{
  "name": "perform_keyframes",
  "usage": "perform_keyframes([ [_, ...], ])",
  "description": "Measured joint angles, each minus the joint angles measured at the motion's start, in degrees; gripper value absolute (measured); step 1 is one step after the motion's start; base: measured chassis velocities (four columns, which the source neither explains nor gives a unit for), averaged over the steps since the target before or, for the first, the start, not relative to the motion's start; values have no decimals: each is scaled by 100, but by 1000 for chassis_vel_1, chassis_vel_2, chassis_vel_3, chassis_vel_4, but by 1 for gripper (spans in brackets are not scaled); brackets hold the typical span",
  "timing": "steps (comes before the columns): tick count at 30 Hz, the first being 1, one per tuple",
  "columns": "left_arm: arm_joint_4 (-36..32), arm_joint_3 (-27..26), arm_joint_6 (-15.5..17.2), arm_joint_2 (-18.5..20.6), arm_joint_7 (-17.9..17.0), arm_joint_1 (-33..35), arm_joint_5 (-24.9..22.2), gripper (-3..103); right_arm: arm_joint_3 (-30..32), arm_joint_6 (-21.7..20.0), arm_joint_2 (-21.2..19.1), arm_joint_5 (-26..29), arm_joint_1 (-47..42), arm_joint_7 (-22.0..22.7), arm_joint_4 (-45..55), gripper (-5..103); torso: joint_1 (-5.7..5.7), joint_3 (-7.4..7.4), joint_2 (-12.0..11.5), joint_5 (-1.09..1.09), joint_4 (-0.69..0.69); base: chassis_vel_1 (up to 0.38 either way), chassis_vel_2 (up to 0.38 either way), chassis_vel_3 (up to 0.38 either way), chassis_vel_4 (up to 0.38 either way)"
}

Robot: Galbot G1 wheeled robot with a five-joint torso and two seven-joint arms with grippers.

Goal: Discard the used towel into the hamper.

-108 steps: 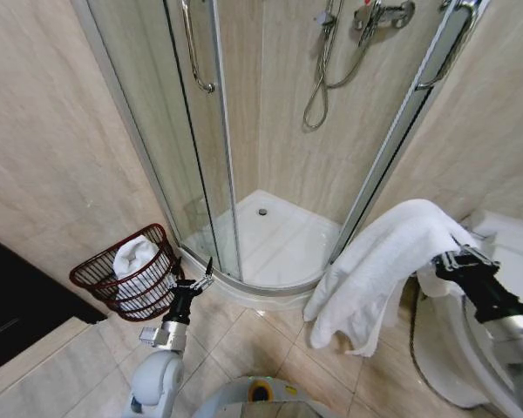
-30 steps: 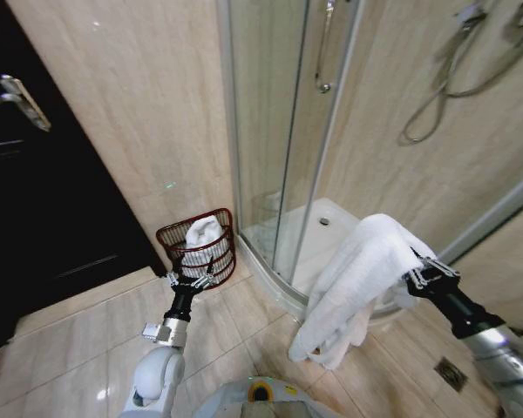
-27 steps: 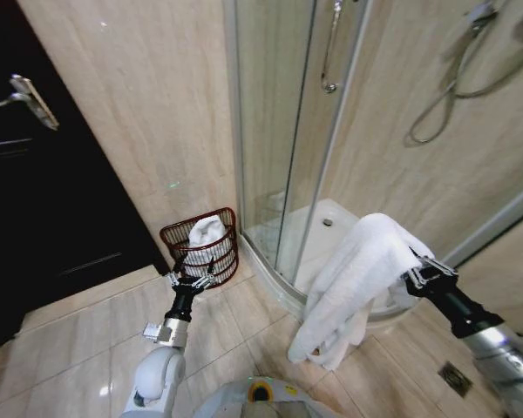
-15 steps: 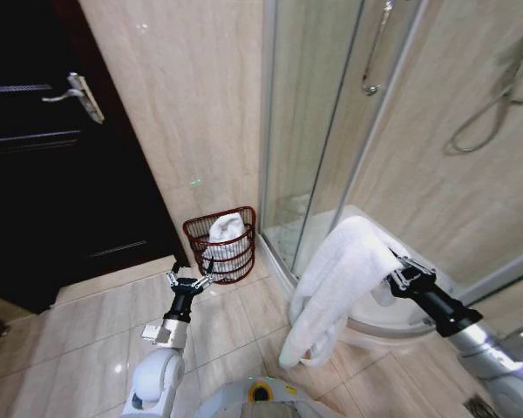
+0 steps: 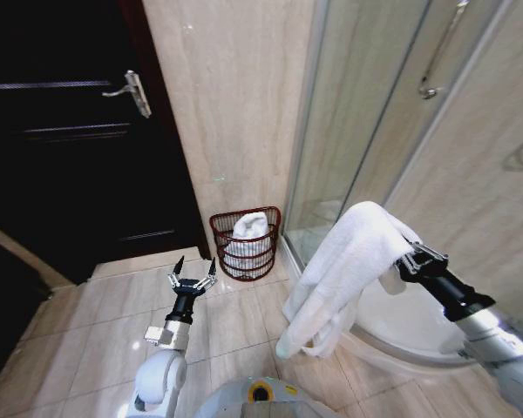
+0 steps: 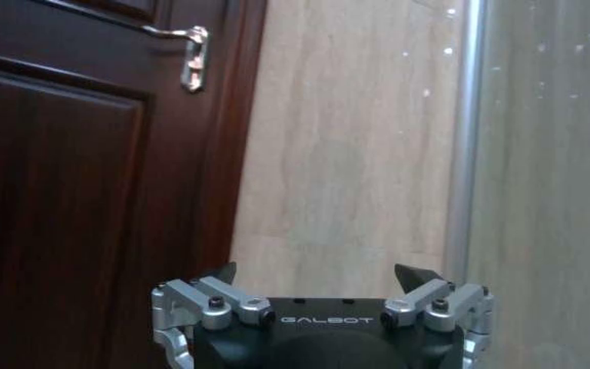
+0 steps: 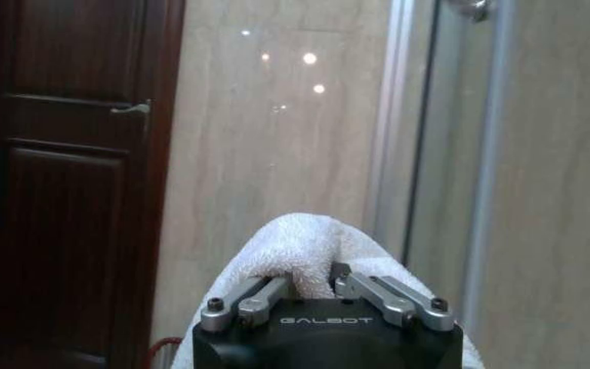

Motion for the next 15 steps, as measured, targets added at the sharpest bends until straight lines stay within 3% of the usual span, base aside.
perform_keyframes([
  [6, 13, 0, -69, -35, -2, 11, 26, 100, -18, -10, 11, -25, 23, 1, 0, 11, 0, 0, 0, 0, 0, 67, 70, 61, 76],
  [10, 176, 1, -606, -54, -97, -119, 134, 100, -31, -48, 25, -62, 59, 5, 0, 11, 0, 1, 1, -1, 1, 48, 32, 35, 50],
  [15, 199, -32, -659, -69, -135, -150, 116, 100, -89, -60, 31, -131, 76, 7, 0, 11, 5, 10, 20, 0, 1, 0, 0, 0, 0],
])
